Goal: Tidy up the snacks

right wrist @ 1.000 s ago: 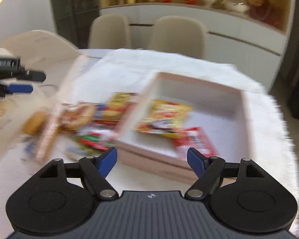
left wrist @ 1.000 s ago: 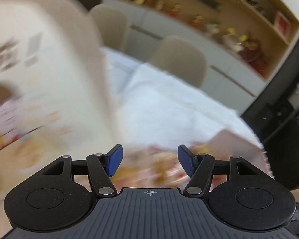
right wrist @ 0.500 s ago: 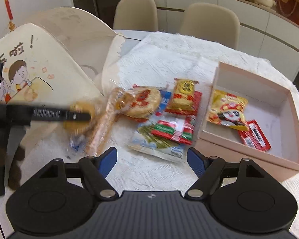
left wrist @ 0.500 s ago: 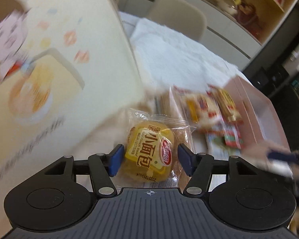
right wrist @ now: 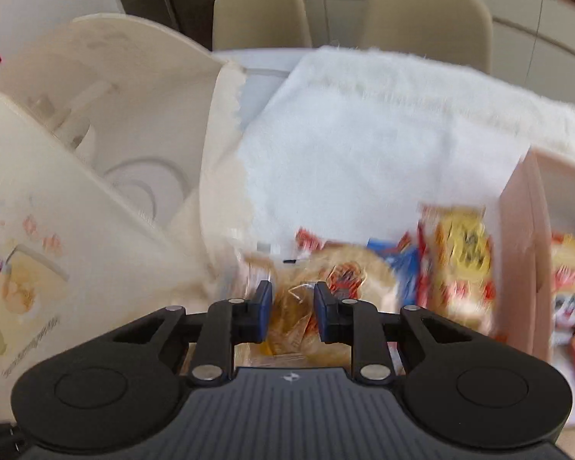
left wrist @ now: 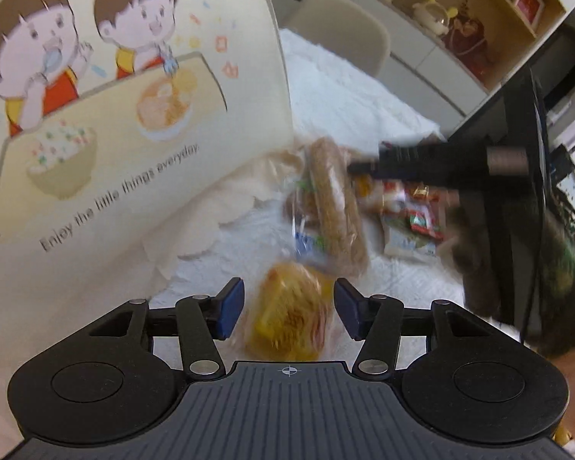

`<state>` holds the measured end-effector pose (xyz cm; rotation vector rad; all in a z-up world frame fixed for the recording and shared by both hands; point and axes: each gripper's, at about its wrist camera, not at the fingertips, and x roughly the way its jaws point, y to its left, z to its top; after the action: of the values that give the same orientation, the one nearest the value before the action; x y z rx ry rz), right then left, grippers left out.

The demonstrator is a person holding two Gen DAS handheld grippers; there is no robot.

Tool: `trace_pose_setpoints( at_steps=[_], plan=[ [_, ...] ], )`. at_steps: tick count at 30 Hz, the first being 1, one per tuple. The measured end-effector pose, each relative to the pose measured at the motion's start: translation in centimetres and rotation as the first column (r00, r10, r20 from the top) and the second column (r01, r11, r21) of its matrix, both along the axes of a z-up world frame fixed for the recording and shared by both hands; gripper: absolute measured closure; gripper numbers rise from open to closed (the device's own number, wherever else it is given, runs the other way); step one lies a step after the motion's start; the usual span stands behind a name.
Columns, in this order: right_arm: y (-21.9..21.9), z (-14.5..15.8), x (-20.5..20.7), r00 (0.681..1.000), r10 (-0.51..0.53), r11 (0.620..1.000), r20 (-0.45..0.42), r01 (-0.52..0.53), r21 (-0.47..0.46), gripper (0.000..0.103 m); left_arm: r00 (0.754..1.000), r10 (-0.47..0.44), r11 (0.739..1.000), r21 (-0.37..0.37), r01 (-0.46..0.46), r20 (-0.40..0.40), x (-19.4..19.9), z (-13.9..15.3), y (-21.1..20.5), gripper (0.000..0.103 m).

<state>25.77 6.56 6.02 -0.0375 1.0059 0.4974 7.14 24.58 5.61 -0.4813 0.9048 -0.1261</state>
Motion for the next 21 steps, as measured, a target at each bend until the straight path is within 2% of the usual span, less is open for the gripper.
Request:
trace_pose_setpoints(
  at_steps=[7, 12, 13, 15, 17, 21],
  plan=[
    [-3.8, 0.0, -6.7, 0.991, 0.084, 0.996, -0.101, -0.087, -0.025, 0.085, 0.999, -0.007, 1.000, -0.028, 0.008, 0.047, 2.8, 1.3, -1.2, 0.046],
    [-7.0, 0.2, -9.5, 0.993, 0.080, 0.995, -0.091, -0.084, -0.048, 0.084, 0.996, -0.072, 0.997, -0.035, 0.074, 0.062, 6.6, 2.4, -4.6, 0.046],
    [-8.0, 0.4, -10.1, 0.994, 0.075, 0.995, -0.077, -0.079, -0.057, 0.081, 0.995, -0.083, 0.996, -0.039, 0.086, 0.063, 7.6, 2.6, -5.5, 0.046],
    [-9.3, 1.1, -10.6, 0.997, 0.071, 0.995, -0.038, -0.073, -0.066, 0.060, 0.993, -0.101, 0.994, -0.045, 0.104, 0.067, 9.7, 2.9, -7.4, 0.046],
    [-10.6, 1.7, -11.1, 0.998, 0.067, 0.995, 0.012, -0.066, -0.081, 0.048, 0.991, -0.113, 0.993, -0.039, 0.116, 0.066, 12.3, 3.0, -9.4, 0.046],
    [-13.6, 1.5, -11.1, 0.993, 0.058, 0.987, 0.107, -0.041, -0.156, 0.047, 0.995, -0.079, 0.997, -0.005, 0.080, 0.062, 18.2, 3.1, -13.1, 0.046]
  ],
)
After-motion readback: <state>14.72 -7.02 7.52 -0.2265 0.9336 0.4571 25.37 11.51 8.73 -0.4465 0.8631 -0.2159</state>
